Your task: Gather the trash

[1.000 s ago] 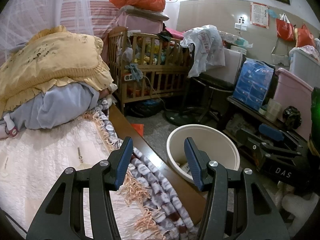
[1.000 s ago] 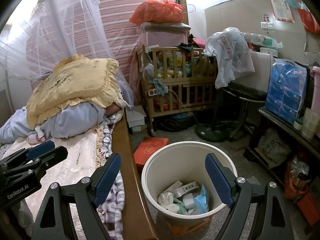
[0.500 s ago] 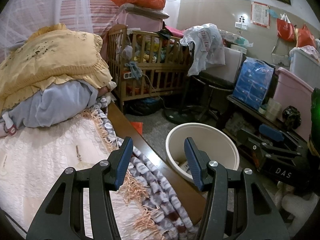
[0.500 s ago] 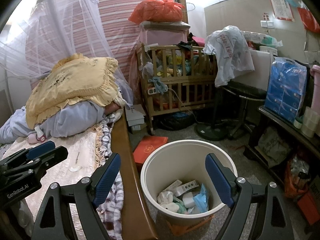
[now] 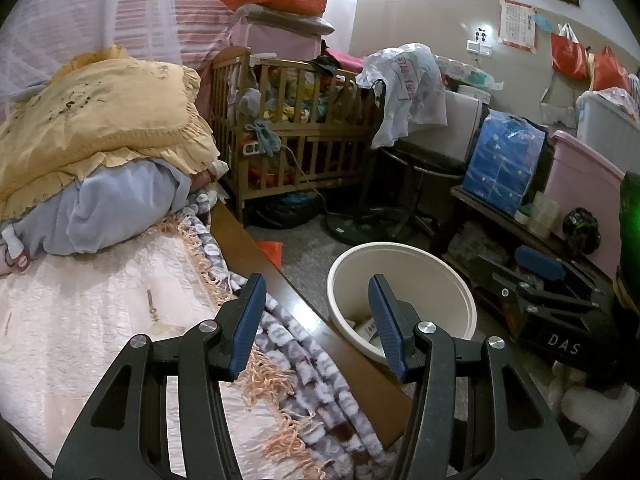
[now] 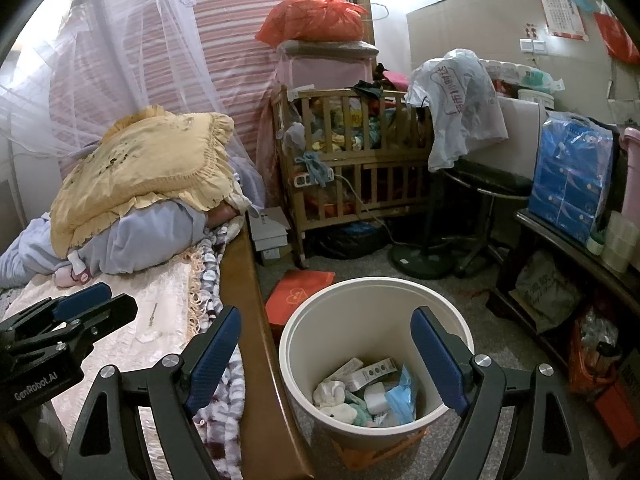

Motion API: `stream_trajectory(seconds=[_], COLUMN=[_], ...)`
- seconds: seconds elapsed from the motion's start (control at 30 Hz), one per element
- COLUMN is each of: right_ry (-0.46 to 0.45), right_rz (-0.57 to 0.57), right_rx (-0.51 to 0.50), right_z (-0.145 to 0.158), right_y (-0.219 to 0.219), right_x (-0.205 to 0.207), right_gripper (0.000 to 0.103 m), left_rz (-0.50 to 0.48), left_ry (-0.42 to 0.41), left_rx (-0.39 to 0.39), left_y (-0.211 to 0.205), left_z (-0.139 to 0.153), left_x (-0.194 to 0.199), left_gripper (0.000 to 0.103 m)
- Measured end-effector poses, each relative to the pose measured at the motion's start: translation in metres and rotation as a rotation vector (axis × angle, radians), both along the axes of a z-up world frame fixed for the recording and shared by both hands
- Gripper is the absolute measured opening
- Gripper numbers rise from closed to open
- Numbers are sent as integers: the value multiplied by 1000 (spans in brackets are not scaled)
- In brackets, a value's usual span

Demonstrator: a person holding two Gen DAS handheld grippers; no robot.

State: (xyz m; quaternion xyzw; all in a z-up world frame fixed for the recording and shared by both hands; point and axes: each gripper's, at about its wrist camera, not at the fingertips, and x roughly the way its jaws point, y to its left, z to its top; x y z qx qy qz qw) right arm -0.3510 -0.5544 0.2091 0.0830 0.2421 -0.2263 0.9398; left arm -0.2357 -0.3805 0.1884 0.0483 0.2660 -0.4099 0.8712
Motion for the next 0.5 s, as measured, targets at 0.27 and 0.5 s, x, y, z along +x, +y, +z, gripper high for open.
stream_trajectory(seconds=[0.27,0.5], right_ry=[1,12], right_rz=[2,12], right_rx=[1,-3], right_z=[1,-10], right_y=[1,1], right_x=[3,1], right_gripper=[85,85], left_rz=[-10,-14], left_ry=[12,-7], left_rx=[-2,-2], left_y=[2,8], left_z=[2,5], left_x=[6,3], left_gripper=[52,52])
